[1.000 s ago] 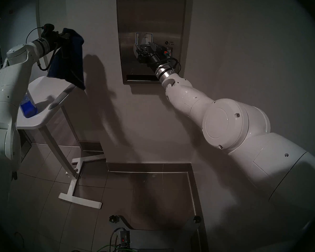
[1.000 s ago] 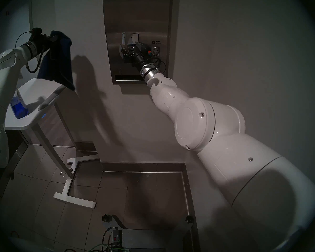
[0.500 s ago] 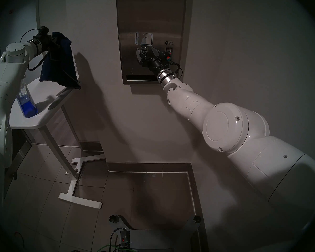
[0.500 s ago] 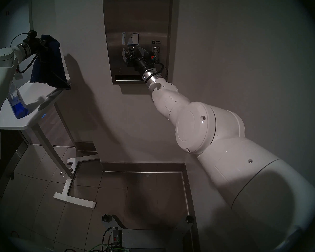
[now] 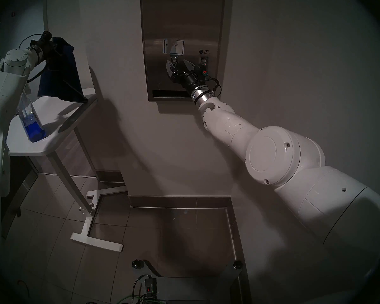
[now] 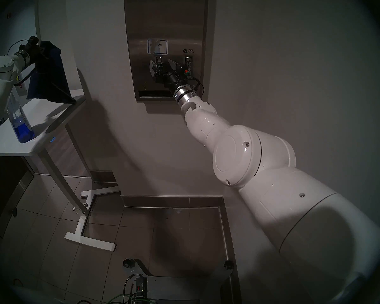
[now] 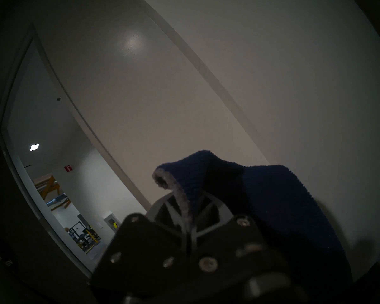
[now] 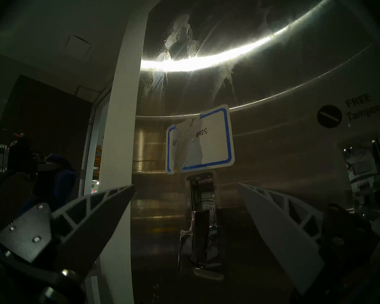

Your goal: Pick up the cloth and wipe the surface

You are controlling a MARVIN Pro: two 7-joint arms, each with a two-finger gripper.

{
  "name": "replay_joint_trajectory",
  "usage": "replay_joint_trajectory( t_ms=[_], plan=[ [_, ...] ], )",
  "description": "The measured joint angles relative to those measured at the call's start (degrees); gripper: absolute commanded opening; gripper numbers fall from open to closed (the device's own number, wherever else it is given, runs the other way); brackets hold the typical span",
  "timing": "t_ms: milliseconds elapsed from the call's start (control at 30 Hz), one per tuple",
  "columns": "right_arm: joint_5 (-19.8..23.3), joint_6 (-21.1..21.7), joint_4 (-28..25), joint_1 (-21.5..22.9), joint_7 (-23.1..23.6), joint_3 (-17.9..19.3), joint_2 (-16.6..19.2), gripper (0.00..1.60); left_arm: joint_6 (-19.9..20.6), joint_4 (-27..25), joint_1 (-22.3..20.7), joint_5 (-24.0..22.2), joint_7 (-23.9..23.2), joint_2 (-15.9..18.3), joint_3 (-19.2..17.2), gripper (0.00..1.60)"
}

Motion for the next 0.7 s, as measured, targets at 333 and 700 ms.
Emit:
replay_joint_trajectory(
  t_ms=[333, 700],
  plan=[
    [0.2, 0.4, 0.0, -0.2, 0.0, 0.5, 0.0, 1.60, -1.7, 4.3, -2.7, 3.9, 0.1, -0.1, 2.6, 0.00],
    [0.4, 0.8, -0.1, -0.3, -0.1, 1.0, -0.1, 1.60, -4.3, 11.2, -5.4, 8.8, -4.1, -1.8, 8.1, 0.00]
  ],
)
